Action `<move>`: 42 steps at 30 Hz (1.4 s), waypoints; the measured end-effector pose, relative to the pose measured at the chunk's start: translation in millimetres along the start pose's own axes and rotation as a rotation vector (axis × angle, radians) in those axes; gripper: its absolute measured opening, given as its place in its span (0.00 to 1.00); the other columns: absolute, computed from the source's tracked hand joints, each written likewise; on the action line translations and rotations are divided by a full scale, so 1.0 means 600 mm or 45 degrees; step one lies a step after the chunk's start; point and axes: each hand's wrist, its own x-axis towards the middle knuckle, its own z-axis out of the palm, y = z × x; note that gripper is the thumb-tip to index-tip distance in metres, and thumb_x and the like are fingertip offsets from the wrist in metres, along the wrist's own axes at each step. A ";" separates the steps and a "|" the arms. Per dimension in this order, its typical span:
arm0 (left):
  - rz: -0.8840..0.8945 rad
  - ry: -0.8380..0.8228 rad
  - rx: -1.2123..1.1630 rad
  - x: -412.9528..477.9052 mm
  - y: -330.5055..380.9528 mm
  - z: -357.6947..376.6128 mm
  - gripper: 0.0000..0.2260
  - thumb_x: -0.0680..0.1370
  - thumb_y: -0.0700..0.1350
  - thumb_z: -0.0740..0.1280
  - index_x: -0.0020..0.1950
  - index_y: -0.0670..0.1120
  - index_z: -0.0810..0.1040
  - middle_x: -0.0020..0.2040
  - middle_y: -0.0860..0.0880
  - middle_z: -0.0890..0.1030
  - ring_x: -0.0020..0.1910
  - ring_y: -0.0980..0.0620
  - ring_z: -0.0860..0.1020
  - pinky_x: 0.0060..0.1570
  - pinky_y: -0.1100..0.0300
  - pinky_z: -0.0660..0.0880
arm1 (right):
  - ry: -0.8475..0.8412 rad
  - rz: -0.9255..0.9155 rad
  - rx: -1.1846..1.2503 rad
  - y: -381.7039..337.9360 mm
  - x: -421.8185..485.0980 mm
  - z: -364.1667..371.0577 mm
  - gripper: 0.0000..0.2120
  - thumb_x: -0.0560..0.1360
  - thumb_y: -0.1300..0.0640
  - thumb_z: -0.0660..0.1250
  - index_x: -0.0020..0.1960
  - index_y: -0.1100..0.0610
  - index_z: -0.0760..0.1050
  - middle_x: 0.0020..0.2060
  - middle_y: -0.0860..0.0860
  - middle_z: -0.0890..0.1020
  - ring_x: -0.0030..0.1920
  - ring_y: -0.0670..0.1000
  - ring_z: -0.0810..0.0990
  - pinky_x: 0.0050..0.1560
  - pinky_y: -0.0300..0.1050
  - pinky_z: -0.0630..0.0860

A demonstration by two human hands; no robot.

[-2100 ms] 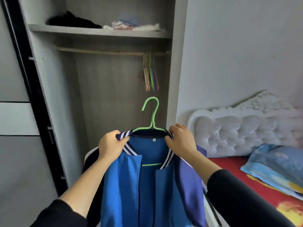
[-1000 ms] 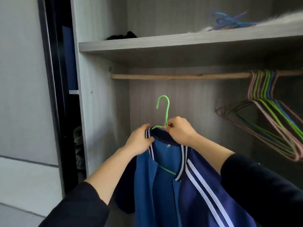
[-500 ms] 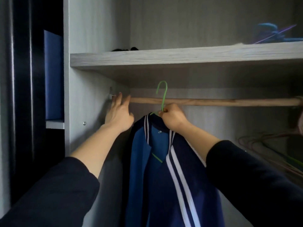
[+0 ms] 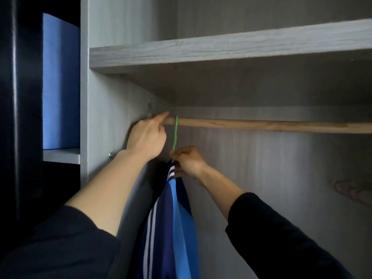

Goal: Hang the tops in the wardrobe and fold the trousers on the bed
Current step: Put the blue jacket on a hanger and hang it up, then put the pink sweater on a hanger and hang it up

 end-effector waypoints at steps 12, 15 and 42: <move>0.045 -0.166 -0.002 0.002 -0.013 -0.003 0.23 0.79 0.36 0.56 0.75 0.44 0.65 0.76 0.46 0.63 0.74 0.48 0.62 0.71 0.61 0.56 | -0.070 -0.159 -0.127 0.009 0.023 0.048 0.12 0.81 0.55 0.61 0.40 0.57 0.70 0.33 0.53 0.74 0.31 0.49 0.72 0.26 0.36 0.70; 0.031 -0.176 -0.005 -0.004 -0.013 0.003 0.24 0.79 0.38 0.56 0.75 0.44 0.63 0.77 0.46 0.61 0.74 0.47 0.62 0.71 0.59 0.57 | -0.081 -0.127 -0.191 0.024 0.003 0.005 0.08 0.81 0.53 0.62 0.47 0.57 0.74 0.39 0.56 0.76 0.38 0.52 0.74 0.33 0.42 0.71; 0.456 0.155 -0.437 -0.079 0.516 0.210 0.28 0.68 0.45 0.60 0.69 0.43 0.71 0.63 0.40 0.73 0.67 0.39 0.66 0.73 0.44 0.50 | 0.912 0.182 -2.143 -0.014 -0.394 -0.582 0.17 0.75 0.53 0.65 0.60 0.62 0.70 0.58 0.58 0.75 0.60 0.61 0.75 0.50 0.53 0.74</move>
